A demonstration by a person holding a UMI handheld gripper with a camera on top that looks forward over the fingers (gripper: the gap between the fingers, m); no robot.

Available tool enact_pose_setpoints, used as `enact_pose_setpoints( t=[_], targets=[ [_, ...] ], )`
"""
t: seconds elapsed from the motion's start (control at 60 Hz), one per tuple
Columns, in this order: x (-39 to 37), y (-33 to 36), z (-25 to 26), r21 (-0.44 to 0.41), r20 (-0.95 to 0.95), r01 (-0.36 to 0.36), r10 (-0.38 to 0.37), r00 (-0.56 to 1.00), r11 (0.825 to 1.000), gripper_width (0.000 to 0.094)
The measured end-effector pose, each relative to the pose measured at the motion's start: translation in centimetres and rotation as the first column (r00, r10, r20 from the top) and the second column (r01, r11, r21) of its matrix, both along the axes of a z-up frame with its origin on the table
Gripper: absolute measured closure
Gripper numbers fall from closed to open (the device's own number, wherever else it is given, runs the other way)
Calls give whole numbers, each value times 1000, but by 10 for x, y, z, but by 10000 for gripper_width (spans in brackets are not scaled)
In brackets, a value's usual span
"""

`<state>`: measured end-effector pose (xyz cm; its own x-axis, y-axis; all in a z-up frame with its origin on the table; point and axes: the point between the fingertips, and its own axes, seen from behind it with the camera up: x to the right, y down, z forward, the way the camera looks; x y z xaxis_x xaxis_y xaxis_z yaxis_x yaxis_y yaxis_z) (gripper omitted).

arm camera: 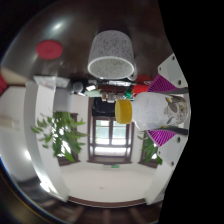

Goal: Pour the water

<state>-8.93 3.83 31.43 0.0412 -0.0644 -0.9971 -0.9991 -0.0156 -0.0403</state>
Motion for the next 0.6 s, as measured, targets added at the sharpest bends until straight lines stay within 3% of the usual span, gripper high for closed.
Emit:
enact_pose_setpoints(
  t=[0.117, 0.333, 0.467, 0.6],
  targets=[
    [14, -2, 6, 14, -223, 74, -69, 972, 997, 467],
    [16, -2, 0, -4, -418, 106, -98, 903, 994, 468],
    [-2, -8, -6, -25, -326, 65, -70, 943, 998, 467],
    [-26, -20, -8, -76, 33, -16, 19, 999, 997, 469]
  ],
)
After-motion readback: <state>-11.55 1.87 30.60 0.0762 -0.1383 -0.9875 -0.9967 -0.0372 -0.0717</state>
